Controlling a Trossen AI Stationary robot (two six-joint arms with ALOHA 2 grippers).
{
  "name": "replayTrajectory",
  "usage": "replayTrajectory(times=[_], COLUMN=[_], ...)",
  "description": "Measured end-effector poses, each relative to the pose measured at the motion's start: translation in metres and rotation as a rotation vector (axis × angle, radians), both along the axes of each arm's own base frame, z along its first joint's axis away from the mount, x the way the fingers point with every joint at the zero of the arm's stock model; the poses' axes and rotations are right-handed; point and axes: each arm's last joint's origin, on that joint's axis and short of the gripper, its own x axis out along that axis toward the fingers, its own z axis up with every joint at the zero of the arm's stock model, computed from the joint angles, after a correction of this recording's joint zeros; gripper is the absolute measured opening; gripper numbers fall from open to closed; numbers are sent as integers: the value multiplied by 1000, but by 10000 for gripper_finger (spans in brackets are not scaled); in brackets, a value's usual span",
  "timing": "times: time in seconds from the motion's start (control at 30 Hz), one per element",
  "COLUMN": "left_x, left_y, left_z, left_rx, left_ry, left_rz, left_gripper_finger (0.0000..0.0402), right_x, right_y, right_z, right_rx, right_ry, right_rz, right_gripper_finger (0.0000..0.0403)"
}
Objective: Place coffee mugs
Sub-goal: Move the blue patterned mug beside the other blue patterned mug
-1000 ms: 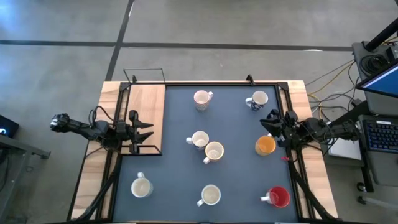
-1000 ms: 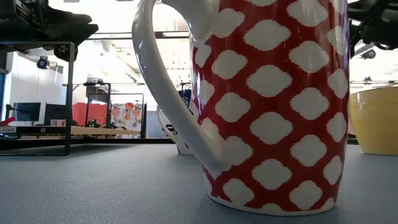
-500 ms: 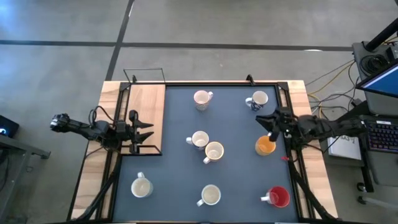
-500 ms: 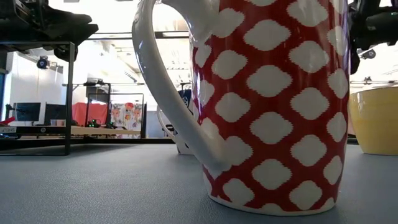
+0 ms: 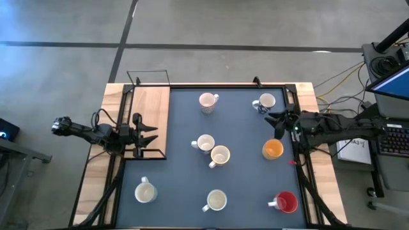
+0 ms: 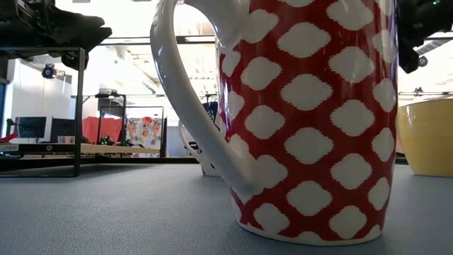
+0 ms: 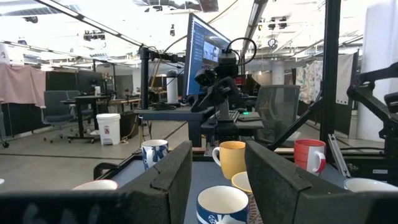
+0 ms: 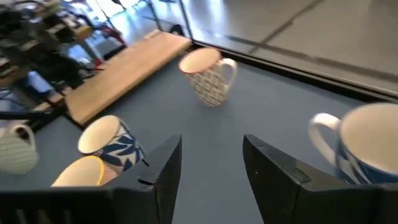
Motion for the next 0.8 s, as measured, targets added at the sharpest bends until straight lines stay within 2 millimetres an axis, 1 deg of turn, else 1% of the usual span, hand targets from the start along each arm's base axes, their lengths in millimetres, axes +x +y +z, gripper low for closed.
replayTrajectory(times=[0.17,0.27,0.4,0.6,0.73,0.8], left_x=[0,0,0,0,0,0], left_y=[0,0,0,0,0,0], left_z=[0,0,0,0,0,0], left_rx=[0,0,0,0,0,0], left_ry=[0,0,0,0,0,0], left_rz=[0,0,0,0,0,0], left_gripper_finger=[132,133,133,133,132,133], right_x=[10,19,28,41,48,51], right_y=[-7,-13,-23,-36,-44,-47], right_z=[5,3,2,-5,-12,-8], right_rx=[56,76,124,221,246,239], right_ry=[76,133,151,219,279,271], right_rz=[-100,-160,-245,-254,-265,-279], right_gripper_finger=[162,157,149,146,145,143])
